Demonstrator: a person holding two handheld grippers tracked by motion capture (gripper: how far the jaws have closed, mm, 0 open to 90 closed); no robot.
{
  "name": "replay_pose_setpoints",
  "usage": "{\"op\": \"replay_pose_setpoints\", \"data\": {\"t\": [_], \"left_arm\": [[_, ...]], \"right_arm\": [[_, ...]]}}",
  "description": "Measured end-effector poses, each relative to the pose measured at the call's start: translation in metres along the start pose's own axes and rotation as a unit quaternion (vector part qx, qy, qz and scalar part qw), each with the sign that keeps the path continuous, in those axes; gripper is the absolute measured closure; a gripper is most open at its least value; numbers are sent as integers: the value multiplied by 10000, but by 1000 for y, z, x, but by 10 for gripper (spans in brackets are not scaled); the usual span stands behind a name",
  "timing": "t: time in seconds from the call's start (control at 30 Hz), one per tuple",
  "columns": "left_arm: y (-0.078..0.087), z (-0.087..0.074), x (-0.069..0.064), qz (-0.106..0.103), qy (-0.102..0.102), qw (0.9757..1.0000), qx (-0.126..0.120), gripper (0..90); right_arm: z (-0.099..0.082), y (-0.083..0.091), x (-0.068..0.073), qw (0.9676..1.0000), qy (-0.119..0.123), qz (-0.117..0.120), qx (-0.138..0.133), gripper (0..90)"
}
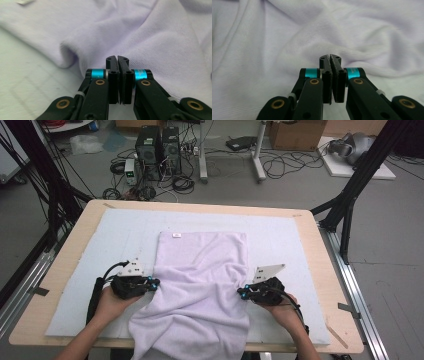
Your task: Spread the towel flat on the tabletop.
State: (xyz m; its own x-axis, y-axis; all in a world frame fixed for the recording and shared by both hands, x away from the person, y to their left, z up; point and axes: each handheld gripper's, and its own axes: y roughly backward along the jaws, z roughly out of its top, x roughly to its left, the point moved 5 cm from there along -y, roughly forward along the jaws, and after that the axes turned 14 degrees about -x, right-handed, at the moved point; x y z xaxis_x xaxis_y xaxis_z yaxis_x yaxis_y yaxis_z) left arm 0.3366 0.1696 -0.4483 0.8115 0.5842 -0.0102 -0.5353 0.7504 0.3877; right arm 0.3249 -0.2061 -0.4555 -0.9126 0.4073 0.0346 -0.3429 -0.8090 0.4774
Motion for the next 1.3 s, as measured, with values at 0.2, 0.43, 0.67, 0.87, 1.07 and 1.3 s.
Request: {"op": "replay_pose_setpoints", "data": {"t": [0.2, 0.43, 0.67, 0.87, 1.07, 1.3], "left_arm": [[8, 10, 4, 53, 201, 9993, -313, 767], [24, -15, -3, -251, 171, 9995, -19, 779], [14, -31, -19, -724, 174, 9968, 281, 747], [0, -32, -22, -750, 331, 9961, 329, 639], [-3, -30, -24, -676, 212, 9968, 376, 857], [16, -23, -12, -353, 118, 9989, 273, 871]], "right_arm": [[7, 13, -9, 9995, 59, -320, -20, 882], [12, 6, 9, 9996, 171, -34, -219, 777], [5, -15, 33, 9982, 363, 480, -24, 688], [-3, -26, 38, 9973, 377, 580, 260, 673], [-8, -31, 39, 9971, 353, 601, 313, 654], [-9, -31, 38, 9971, 342, 603, 315, 653]]}}
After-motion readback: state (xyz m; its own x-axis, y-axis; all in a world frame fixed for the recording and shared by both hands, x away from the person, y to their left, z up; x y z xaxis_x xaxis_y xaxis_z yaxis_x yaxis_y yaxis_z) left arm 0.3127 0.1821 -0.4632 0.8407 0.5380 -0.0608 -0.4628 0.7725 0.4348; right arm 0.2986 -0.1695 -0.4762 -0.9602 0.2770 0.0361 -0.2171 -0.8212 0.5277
